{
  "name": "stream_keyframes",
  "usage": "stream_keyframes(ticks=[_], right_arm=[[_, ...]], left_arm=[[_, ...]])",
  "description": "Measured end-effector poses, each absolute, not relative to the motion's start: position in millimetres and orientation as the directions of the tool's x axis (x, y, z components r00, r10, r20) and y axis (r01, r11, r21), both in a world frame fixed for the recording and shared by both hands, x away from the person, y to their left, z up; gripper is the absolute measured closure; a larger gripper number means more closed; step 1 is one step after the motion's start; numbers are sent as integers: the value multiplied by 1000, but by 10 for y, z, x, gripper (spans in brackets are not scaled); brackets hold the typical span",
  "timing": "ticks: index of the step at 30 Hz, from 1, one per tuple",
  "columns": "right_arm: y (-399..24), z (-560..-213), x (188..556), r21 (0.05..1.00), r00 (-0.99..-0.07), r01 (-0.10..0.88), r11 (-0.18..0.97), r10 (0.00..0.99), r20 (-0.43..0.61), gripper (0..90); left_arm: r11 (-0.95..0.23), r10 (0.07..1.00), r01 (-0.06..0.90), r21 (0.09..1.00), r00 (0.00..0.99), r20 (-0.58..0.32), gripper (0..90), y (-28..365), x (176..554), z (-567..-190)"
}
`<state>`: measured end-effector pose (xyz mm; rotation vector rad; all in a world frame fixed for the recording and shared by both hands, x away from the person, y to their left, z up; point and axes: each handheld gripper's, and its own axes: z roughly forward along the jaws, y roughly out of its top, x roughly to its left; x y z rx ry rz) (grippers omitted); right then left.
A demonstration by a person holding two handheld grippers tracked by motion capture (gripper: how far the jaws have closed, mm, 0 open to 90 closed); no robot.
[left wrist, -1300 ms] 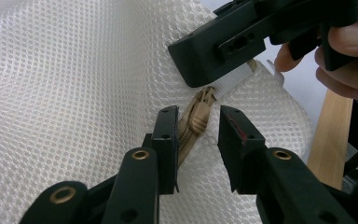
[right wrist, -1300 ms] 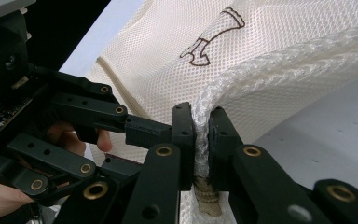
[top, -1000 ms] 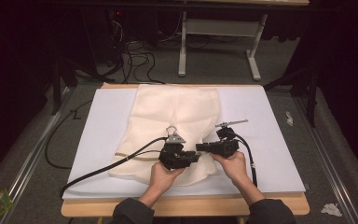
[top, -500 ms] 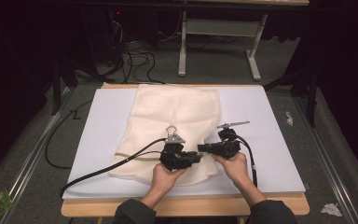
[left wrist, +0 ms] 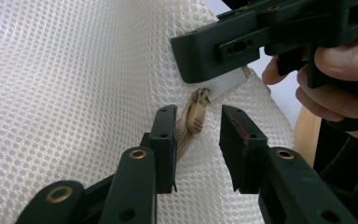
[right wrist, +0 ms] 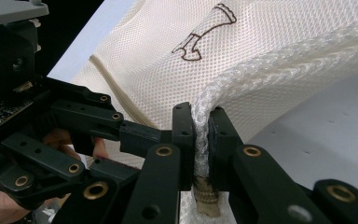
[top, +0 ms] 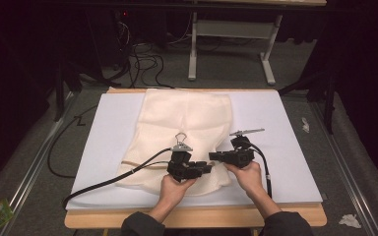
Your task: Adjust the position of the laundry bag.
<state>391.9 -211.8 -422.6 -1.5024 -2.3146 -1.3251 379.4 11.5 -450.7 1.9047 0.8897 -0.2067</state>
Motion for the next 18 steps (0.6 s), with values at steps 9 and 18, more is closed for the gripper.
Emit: stream_keyframes(ticks=[9, 18], right_arm=[[-2107, -4224, 3918, 610, -516, 778, 150, 707, 484, 853], [-2108, -4224, 3923, 612, -518, 776, 151, 707, 482, 853]], left_arm=[[-227, 466, 680, 697, 705, -535, 681, 105, 3815, -4526], [-238, 493, 664, 709, 711, -501, 774, 97, 3812, -4534]])
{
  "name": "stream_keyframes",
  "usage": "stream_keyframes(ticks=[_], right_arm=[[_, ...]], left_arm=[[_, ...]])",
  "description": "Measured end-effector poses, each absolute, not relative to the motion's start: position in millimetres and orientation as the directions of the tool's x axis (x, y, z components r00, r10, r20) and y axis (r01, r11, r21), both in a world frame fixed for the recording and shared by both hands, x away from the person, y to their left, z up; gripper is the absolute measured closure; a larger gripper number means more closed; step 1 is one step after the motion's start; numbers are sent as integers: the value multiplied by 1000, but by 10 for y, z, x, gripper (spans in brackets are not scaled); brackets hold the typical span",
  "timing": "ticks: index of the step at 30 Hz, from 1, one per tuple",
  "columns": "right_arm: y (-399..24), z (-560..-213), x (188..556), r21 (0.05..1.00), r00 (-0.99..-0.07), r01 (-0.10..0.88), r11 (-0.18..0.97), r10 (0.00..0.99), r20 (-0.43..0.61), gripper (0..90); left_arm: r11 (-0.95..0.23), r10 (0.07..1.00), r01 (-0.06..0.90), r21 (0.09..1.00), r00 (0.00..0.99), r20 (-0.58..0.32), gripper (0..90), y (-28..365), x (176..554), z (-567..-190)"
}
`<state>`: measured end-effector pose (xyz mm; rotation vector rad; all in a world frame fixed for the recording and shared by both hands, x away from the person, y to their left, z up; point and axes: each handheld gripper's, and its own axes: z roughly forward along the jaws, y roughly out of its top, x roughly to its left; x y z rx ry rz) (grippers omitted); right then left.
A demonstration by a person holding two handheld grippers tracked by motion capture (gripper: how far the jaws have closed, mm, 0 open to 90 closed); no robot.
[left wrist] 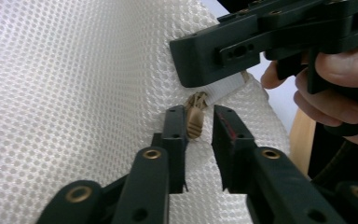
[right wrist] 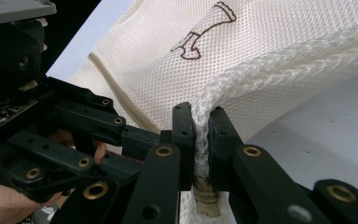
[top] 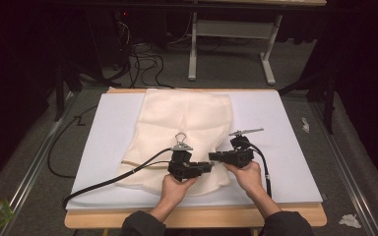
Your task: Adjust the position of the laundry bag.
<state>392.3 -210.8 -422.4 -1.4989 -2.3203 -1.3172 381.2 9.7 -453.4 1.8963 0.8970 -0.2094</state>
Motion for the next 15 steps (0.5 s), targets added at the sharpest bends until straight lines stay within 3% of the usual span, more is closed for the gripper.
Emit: stream_keyframes(ticks=[15], right_arm=[[-2063, -4205, 3919, 614, -534, 768, 184, 713, 454, 844]], left_arm=[[-255, 496, 635, 729, 733, -465, 872, 88, 3808, -4497]])
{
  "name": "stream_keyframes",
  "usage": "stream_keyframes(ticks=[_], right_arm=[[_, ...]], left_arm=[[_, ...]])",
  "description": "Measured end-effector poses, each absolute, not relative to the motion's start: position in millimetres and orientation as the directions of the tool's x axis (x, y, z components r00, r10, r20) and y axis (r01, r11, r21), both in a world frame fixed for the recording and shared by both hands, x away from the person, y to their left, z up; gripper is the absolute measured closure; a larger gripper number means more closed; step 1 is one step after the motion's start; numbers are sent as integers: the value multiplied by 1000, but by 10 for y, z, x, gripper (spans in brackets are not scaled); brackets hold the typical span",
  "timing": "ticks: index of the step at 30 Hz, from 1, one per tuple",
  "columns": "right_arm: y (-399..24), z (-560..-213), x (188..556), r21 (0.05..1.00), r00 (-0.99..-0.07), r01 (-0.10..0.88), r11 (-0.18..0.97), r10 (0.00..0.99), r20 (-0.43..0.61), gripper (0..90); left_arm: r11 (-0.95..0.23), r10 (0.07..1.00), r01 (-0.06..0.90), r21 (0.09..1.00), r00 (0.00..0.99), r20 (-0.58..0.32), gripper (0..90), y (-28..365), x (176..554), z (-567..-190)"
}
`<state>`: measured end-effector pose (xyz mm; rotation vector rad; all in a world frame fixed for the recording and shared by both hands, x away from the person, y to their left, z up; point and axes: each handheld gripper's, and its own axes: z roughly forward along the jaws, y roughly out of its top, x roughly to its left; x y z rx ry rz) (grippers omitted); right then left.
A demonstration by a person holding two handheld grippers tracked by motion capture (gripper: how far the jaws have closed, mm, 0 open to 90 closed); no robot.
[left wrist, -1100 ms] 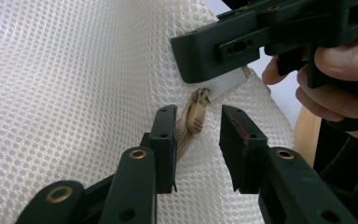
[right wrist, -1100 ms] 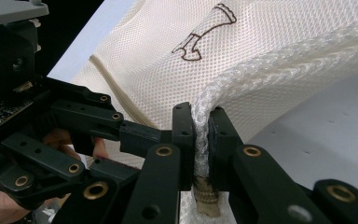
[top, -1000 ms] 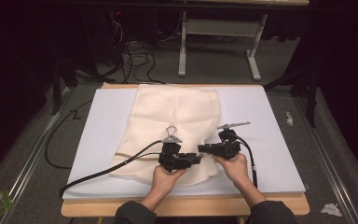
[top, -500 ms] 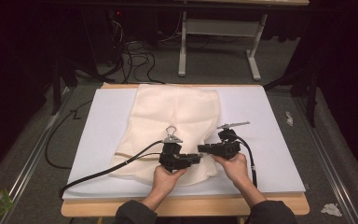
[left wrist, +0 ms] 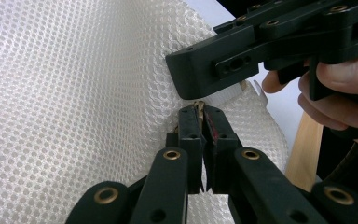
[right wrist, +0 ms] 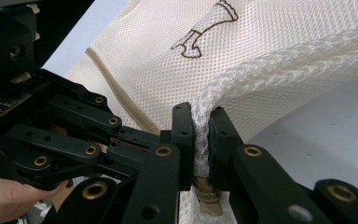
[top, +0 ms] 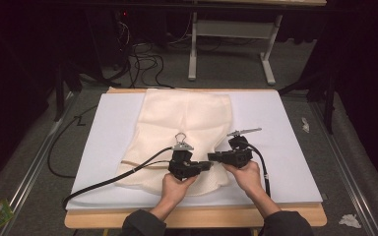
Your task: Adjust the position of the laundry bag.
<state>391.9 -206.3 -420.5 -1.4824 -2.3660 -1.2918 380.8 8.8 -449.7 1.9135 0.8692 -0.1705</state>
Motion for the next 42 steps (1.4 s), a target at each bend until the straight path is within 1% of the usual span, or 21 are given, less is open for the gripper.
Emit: stream_keyframes(ticks=[3, 8, 13, 15, 20, 24, 34, 42], right_arm=[[-2069, -4199, 3907, 612, -540, 766, 197, 714, 446, 825], [-2088, -4195, 3898, 605, -547, 767, 214, 711, 443, 735], [-2127, -4183, 3871, 605, -548, 766, 218, 714, 437, 716], [-2140, -4192, 3859, 599, -549, 768, 226, 713, 436, 728], [-2140, -4181, 3829, 602, -557, 763, 235, 711, 429, 800], [-2126, -4178, 3823, 606, -568, 755, 251, 712, 413, 833], [-2147, -4170, 3816, 598, -576, 756, 265, 702, 418, 846], [-2179, -4144, 3805, 593, -580, 762, 260, 683, 445, 852]], left_arm=[[-266, 494, 629, 730, 740, -457, 873, 96, 3805, -4485], [-272, 491, 626, 731, 743, -454, 873, 109, 3809, -4470], [-274, 493, 623, 732, 745, -449, 873, 114, 3809, -4464], [-273, 493, 625, 732, 744, -451, 873, 117, 3815, -4457], [-276, 494, 624, 731, 744, -449, 873, 117, 3815, -4460], [-281, 496, 620, 733, 747, -442, 873, 130, 3817, -4446], [-296, 500, 614, 732, 752, -429, 874, 161, 3805, -4394], [-295, 493, 601, 743, 762, -420, 874, 208, 3795, -4318]])
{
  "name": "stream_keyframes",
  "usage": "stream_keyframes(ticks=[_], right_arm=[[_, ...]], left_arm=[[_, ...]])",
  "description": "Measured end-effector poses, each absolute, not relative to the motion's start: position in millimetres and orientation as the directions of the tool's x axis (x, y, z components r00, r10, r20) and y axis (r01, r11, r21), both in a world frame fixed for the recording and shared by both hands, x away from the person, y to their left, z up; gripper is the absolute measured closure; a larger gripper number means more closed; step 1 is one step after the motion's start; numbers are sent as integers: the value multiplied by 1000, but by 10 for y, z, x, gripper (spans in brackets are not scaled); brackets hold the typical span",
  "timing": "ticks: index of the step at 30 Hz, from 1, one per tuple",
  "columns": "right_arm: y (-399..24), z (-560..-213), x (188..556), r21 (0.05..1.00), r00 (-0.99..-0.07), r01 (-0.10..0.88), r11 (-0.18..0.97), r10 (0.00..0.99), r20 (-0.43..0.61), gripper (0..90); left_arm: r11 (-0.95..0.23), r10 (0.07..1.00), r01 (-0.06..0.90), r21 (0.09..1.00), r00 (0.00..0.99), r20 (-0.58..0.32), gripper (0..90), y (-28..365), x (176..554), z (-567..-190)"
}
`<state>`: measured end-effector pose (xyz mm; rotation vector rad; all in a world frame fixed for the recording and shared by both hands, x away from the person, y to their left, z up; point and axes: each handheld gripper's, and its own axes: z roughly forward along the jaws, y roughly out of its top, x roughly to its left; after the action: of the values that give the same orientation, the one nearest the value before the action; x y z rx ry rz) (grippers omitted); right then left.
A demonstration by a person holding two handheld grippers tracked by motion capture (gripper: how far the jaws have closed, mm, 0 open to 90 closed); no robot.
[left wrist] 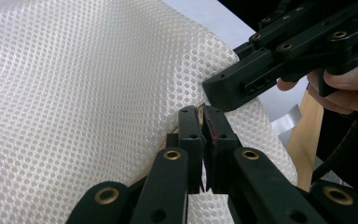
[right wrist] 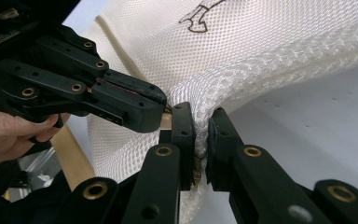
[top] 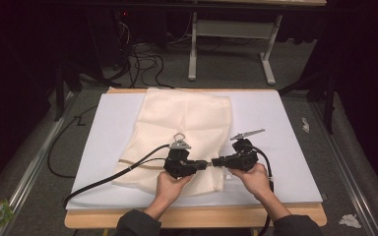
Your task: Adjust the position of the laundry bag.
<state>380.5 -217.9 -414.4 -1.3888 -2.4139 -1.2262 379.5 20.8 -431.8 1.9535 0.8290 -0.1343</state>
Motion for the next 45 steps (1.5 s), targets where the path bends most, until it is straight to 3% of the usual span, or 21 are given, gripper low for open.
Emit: stream_keyframes(ticks=[45], right_arm=[[-2366, -4150, 3779, 592, -577, 755, 281, 714, 396, 858]], left_arm=[[-297, 564, 592, 749, 742, -362, 874, 559, 3799, -4300]])
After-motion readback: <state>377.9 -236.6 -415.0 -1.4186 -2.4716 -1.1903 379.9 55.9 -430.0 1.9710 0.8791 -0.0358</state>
